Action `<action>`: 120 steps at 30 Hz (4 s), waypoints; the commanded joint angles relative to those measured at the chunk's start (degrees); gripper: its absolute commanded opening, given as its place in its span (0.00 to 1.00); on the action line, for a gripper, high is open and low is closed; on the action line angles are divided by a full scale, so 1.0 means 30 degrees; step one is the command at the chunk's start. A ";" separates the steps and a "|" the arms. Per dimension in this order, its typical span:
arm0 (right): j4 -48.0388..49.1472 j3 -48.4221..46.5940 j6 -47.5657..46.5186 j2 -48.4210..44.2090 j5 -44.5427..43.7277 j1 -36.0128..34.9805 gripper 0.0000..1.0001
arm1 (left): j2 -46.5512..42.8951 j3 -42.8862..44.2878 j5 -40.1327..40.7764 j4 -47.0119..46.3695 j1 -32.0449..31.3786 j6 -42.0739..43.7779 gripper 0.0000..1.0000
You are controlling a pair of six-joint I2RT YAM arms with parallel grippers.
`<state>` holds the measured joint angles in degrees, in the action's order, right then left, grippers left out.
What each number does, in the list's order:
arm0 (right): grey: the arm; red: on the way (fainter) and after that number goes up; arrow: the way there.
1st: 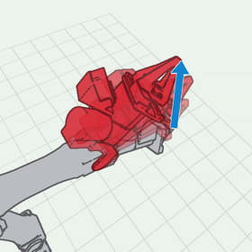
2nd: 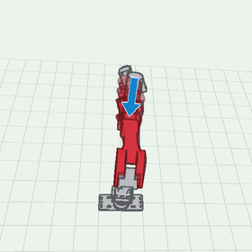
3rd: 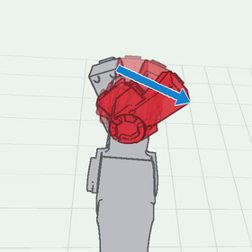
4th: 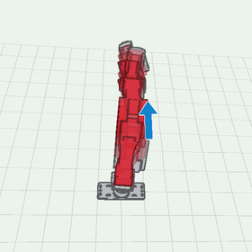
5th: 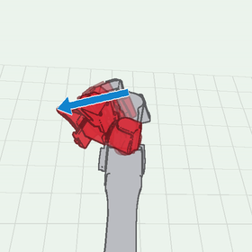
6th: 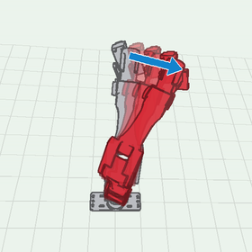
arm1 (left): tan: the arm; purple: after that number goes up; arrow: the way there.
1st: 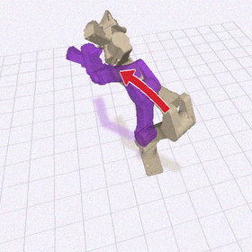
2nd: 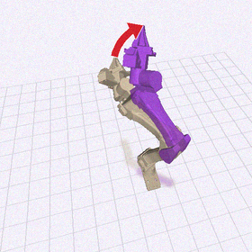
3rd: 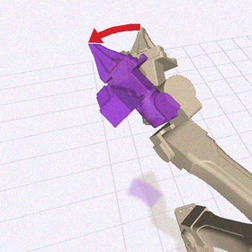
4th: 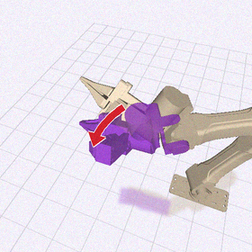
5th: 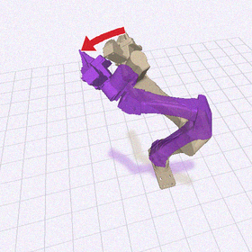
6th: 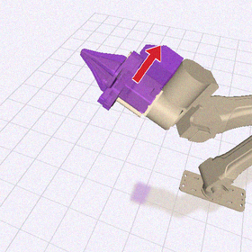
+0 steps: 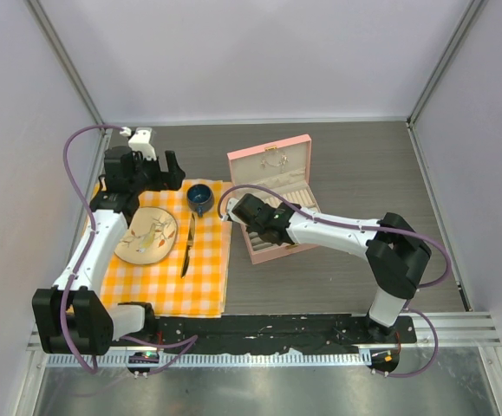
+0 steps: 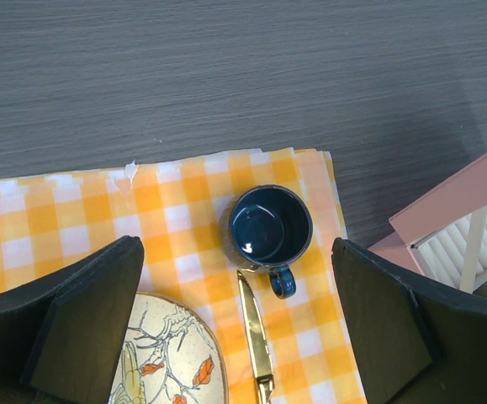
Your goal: Organize the mixed jewelry
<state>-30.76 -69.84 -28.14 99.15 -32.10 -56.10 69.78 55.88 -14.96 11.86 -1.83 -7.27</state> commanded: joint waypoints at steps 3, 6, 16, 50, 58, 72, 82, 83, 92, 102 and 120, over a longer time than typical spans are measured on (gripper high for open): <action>0.0176 -0.0625 -0.0054 0.0200 -0.0375 -0.0110 0.01 | -0.0320 -0.0198 0.0065 -0.0964 0.0140 0.0049 1.00; 0.0206 -0.0654 -0.0112 0.0318 -0.0462 -0.0110 0.01 | -0.0320 -0.0139 0.0036 -0.0935 0.0140 0.0049 1.00; 0.0528 -0.0625 -0.0434 0.0552 -0.0961 -0.0110 0.01 | -0.0320 -0.0169 -0.0023 -0.0935 0.0227 0.0020 1.00; -0.0849 -0.1328 -0.0083 0.0435 -0.0053 -0.0608 0.25 | -0.0379 -0.0139 -0.0082 -0.0906 0.0345 0.0020 1.00; -0.1521 -0.1708 0.0180 0.0084 0.0501 -0.0608 0.28 | -0.0466 -0.0139 -0.0052 -0.0906 0.0374 0.0049 1.00; -0.1407 -0.2676 0.0269 -0.0913 -0.0286 -0.0462 0.28 | -0.0525 -0.0169 -0.0081 -0.0847 0.0433 0.0020 1.00; -0.0147 -0.2149 -0.0229 -0.0415 -0.0786 0.0183 0.27 | -0.0584 -0.0198 -0.0111 -0.0847 0.0462 0.0020 1.00; -0.0059 -0.2090 -0.0258 -0.0386 -0.0785 0.0270 0.27 | -0.0555 -0.0227 -0.0111 -0.0876 0.0462 0.0020 1.00; 0.0206 -0.1681 -0.0376 -0.0063 -0.0434 0.0564 0.27 | -0.0525 -0.0257 -0.0140 -0.0935 0.0462 0.0020 1.00; 0.0440 -0.1123 -0.0200 0.0201 -0.0082 0.0535 0.27 | -0.0525 -0.0227 -0.0140 -0.0906 0.0491 0.0020 1.00; -0.0058 -0.0742 0.0298 -0.0121 0.0591 0.0564 0.27 | -0.0496 -0.0227 -0.0199 -0.0876 0.0520 -0.0009 1.00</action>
<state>-31.09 -72.31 -28.32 100.05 -30.83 -54.37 69.76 55.24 -15.03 11.79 -0.67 -7.29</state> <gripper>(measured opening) 0.273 0.996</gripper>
